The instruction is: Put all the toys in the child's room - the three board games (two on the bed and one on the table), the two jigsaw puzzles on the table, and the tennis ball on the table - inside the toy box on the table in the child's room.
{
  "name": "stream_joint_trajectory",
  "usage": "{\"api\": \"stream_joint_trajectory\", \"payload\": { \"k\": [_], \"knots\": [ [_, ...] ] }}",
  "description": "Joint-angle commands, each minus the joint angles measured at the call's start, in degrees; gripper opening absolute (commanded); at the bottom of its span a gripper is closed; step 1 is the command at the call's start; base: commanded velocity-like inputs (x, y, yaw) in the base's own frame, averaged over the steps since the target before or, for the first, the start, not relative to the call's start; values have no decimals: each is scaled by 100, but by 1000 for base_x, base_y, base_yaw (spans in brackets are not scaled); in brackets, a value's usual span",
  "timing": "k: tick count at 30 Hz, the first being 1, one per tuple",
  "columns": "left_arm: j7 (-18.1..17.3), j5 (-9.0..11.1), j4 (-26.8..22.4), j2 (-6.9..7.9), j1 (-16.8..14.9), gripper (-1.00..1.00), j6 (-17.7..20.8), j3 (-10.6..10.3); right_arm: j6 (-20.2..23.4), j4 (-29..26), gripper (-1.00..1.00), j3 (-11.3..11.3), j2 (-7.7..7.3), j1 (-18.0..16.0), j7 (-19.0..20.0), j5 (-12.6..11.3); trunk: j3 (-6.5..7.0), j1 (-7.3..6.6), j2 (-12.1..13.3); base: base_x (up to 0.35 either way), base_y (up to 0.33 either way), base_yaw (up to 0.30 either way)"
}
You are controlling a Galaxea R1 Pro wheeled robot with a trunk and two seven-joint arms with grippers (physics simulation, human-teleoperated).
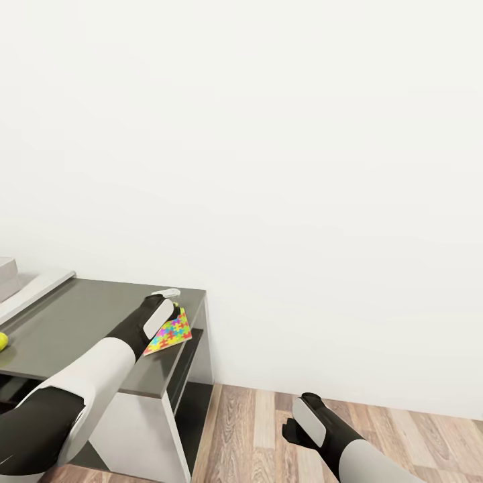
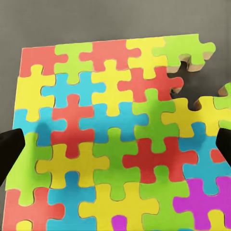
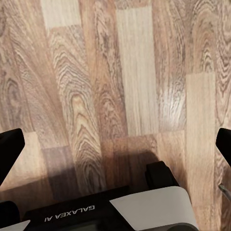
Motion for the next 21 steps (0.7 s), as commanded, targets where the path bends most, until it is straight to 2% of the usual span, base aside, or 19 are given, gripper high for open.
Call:
{"api": "stream_joint_trajectory", "payload": {
  "k": [1,21],
  "knots": [
    [44,183,6,9,1,100,12,-47,13,-8,100,43,-5,-5,-48,-56,-8,0,-2,-2,-2,0],
    [27,183,3,5,1,100,5,-40,13,-8,100,43,-5,-5,-48,-56,-8,0,-2,-27,-41,0]
  ]
}}
